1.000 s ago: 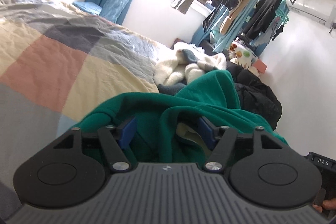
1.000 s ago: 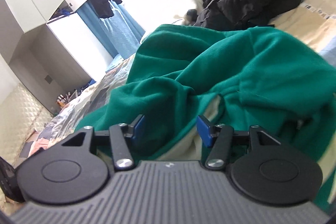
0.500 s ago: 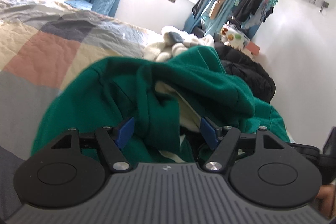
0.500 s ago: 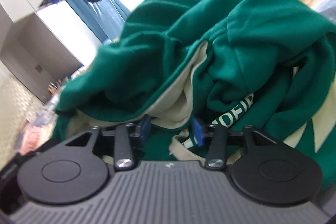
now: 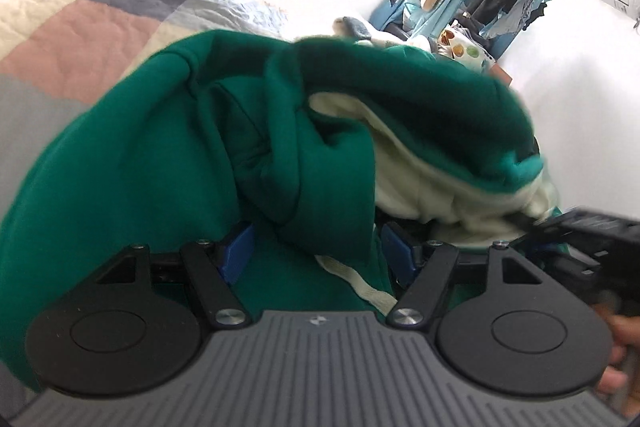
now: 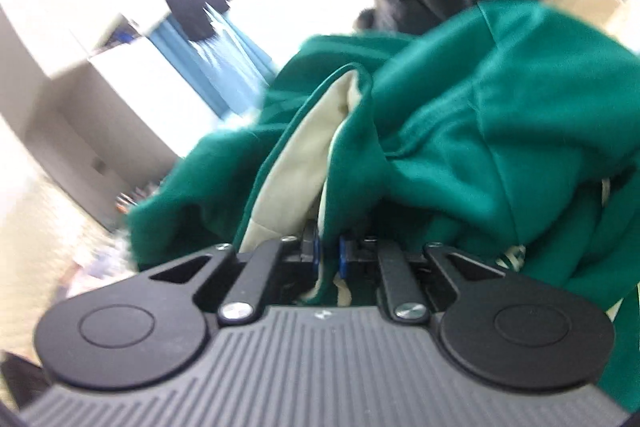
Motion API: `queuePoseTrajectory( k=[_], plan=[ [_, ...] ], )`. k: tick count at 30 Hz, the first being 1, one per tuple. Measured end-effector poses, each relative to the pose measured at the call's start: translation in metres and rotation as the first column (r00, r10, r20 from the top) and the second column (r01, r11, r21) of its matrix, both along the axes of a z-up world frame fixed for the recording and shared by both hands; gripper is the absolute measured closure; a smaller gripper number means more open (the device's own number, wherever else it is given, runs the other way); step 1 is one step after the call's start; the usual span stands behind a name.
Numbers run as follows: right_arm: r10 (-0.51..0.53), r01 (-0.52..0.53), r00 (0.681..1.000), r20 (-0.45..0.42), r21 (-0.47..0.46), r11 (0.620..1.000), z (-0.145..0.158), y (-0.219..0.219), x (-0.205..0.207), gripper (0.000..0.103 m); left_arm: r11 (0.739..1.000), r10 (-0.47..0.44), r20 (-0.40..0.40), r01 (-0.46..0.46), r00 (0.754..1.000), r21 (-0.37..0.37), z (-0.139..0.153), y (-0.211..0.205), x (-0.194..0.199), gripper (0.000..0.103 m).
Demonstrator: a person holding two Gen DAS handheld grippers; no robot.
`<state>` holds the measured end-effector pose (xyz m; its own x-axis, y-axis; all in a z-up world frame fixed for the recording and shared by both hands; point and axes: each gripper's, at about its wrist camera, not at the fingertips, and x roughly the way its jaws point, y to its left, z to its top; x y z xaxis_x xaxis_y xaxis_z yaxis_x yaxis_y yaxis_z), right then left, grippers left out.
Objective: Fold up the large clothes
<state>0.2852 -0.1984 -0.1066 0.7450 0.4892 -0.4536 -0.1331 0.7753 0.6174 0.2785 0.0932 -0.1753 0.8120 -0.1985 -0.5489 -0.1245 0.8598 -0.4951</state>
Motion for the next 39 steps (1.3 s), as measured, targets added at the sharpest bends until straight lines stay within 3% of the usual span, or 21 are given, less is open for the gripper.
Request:
queuePoseTrajectory(
  k=[3, 9, 13, 17, 20, 22, 25, 28, 30, 32, 35, 37, 38, 39],
  plan=[
    [0.028, -0.032, 0.997, 0.072, 0.058, 0.998, 0.02, -0.006, -0.015, 0.091, 0.999, 0.001, 0.016, 0.0, 1.0, -0.037, -0.002, 0.0, 0.002, 0.025],
    [0.064, -0.059, 0.982, 0.177, -0.032, 0.998, 0.046, -0.005, -0.047, 0.092, 0.992, 0.071, 0.019, -0.068, 0.997, -0.108, -0.008, 0.002, 0.008, 0.025],
    [0.041, -0.032, 0.989, 0.139, -0.068, 0.997, 0.042, -0.001, -0.06, 0.092, 0.979, 0.083, -0.001, -0.082, 0.997, -0.189, -0.009, 0.007, 0.014, 0.024],
    [0.026, -0.016, 0.995, 0.096, -0.097, 0.995, 0.03, -0.001, -0.076, 0.092, 0.977, 0.092, -0.058, -0.101, 0.994, -0.186, -0.012, 0.007, 0.021, 0.025],
    [0.0, 0.009, 0.997, 0.078, -0.115, 0.993, 0.025, 0.0, -0.076, 0.092, 0.986, 0.103, -0.089, -0.113, 0.991, -0.122, -0.011, 0.005, 0.027, 0.04],
    [-0.034, 0.043, 0.998, 0.059, -0.144, 0.989, 0.019, 0.001, -0.072, 0.09, 0.988, 0.123, -0.102, -0.132, 0.987, -0.085, -0.012, 0.006, 0.032, 0.059],
    [-0.079, 0.077, 0.997, -0.004, -0.178, 0.981, 0.002, 0.001, -0.063, 0.088, 0.988, 0.137, -0.078, -0.142, 0.987, -0.06, -0.018, 0.01, 0.033, 0.076],
    [-0.11, 0.098, 0.993, -0.037, -0.242, 0.965, -0.011, 0.005, -0.051, 0.082, 0.983, 0.149, -0.076, -0.157, 0.986, -0.1, -0.019, 0.018, 0.033, 0.081],
    [-0.095, 0.081, 0.994, -0.055, -0.22, 0.972, -0.016, 0.006, -0.043, 0.063, 0.984, 0.152, -0.06, -0.157, 0.987, -0.087, -0.014, 0.02, 0.032, 0.082],
    [-0.076, 0.068, 0.997, -0.033, -0.208, 0.976, -0.017, 0.009, -0.039, 0.057, 0.985, 0.151, -0.04, -0.153, 0.988, -0.078, -0.009, 0.021, 0.027, 0.083],
    [-0.097, 0.101, 0.995, 0.029, -0.274, 0.956, -0.015, 0.015, -0.035, 0.058, 0.989, 0.134, -0.015, -0.135, 0.991, -0.065, 0.0, 0.021, 0.019, 0.083],
    [-0.13, 0.138, 0.99, 0.045, -0.289, 0.947, -0.015, 0.014, -0.031, 0.071, 0.99, 0.118, -0.005, -0.118, 0.993, -0.081, 0.006, 0.024, 0.009, 0.083],
    [-0.134, 0.14, 0.99, 0.042, -0.288, 0.947, -0.015, 0.014, -0.03, 0.084, 0.99, 0.112, -0.007, -0.112, 0.994, -0.081, 0.007, 0.025, 0.004, 0.083],
    [-0.137, 0.144, 0.99, 0.044, -0.284, 0.948, -0.013, 0.013, -0.032, 0.087, 0.992, 0.103, -0.015, -0.104, 0.995, -0.078, 0.009, 0.025, -0.001, 0.083]
  ],
)
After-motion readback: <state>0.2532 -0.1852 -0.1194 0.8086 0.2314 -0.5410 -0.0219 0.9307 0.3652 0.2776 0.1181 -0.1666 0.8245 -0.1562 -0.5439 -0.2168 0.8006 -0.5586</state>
